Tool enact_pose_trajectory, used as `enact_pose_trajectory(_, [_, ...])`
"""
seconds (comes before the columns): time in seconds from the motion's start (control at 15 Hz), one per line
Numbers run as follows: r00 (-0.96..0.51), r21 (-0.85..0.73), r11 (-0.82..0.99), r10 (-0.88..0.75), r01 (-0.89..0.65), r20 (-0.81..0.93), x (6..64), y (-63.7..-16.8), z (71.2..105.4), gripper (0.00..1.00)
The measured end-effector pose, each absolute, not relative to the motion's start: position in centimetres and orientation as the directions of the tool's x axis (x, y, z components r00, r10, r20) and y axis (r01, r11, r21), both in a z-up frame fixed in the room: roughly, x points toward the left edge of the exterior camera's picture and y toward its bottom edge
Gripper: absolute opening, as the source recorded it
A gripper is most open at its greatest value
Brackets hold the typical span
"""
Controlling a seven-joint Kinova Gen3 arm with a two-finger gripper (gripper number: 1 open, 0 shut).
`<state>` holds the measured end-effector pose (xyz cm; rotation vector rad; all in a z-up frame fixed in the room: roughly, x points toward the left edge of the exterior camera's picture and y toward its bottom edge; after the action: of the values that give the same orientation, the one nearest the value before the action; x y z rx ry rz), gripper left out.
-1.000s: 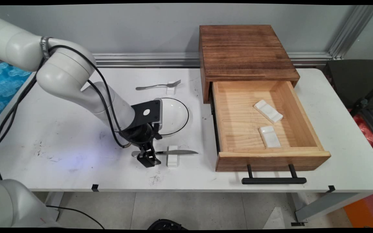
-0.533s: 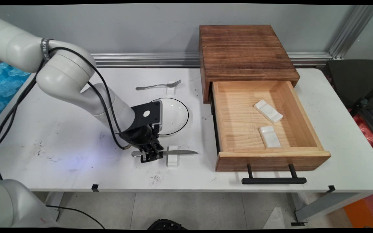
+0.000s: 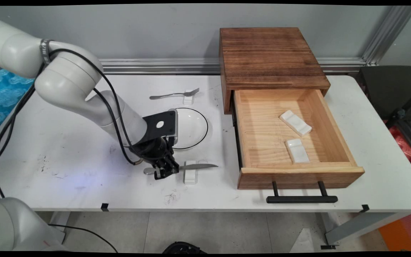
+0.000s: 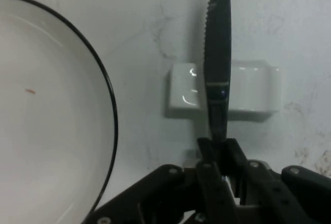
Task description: Place the picked object into the drawer
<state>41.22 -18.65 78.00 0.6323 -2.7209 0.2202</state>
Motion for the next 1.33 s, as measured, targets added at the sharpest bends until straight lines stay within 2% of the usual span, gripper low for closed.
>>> enact_pose_trajectory(0.33, [-0.845, -0.073, 0.89, -0.399, -0.45, 0.356, 41.2, -18.7, 79.8, 0.0])
enact_pose_trajectory(0.8, [-0.862, -0.064, 0.901, -0.387, -0.429, 0.326, 41.9, -18.7, 84.1, 0.0])
enact_pose_trajectory(1.33, [-0.863, -0.069, 0.911, -0.359, -0.407, 0.357, 40.0, -22.6, 90.6, 0.0])
